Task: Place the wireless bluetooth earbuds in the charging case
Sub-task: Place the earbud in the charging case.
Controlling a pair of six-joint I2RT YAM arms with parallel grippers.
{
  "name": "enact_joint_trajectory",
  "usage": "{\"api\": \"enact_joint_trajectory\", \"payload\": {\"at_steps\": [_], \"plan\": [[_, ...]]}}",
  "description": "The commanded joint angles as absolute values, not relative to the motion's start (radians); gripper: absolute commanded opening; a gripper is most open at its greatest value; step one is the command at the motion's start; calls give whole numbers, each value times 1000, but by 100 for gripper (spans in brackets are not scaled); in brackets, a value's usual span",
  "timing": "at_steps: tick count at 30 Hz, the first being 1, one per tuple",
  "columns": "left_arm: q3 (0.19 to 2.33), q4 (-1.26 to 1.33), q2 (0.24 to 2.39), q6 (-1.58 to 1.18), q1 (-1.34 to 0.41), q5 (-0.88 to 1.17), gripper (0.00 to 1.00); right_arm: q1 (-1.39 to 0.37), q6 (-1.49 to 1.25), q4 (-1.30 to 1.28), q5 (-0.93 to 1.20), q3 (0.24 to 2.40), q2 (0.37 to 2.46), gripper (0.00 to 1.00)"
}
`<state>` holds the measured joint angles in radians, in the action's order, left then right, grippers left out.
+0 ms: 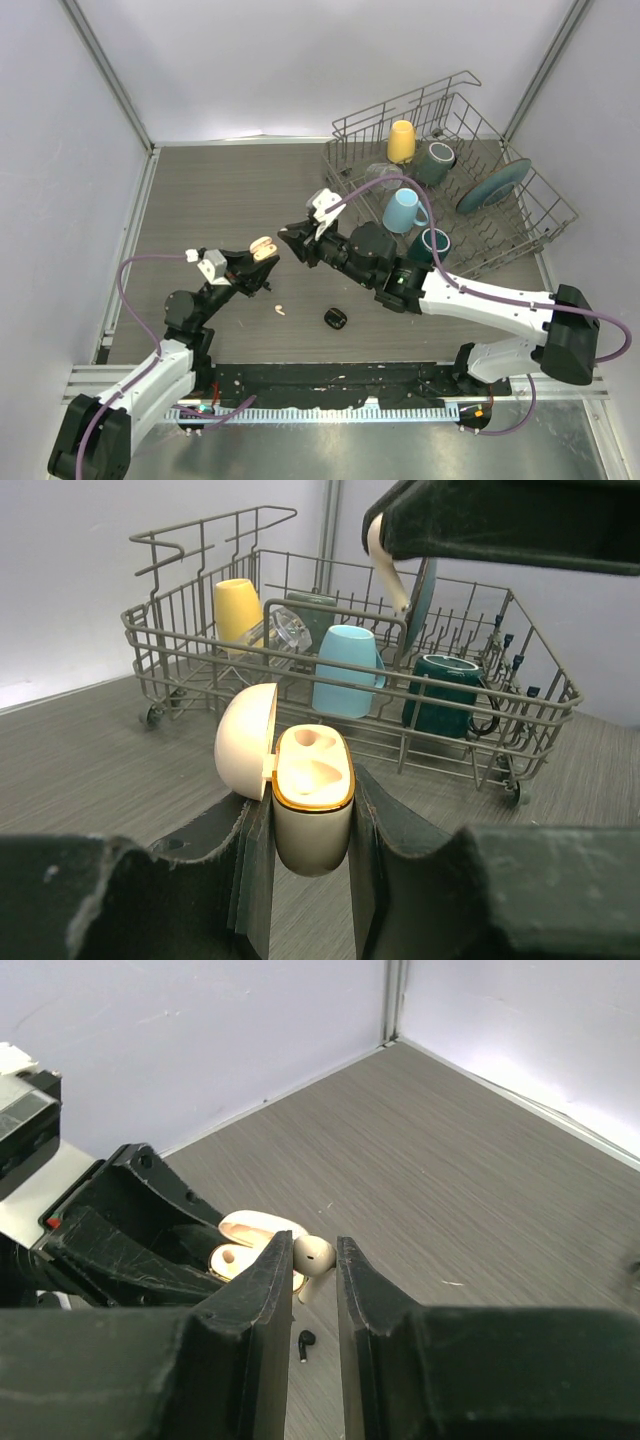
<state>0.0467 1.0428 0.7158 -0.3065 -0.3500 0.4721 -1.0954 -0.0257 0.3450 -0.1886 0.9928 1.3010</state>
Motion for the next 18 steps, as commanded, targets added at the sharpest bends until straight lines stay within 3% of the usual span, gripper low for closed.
{"api": "enact_joint_trajectory", "payload": {"at_steps": [1, 18], "plan": [[75, 1124, 730, -307, -345, 488, 0, -1111, -6, 413, -143, 1037, 1327, 1], [74, 1111, 698, -330, -345, 491, 0, -1131, 43, 466, -187, 1040, 1391, 1]]}}
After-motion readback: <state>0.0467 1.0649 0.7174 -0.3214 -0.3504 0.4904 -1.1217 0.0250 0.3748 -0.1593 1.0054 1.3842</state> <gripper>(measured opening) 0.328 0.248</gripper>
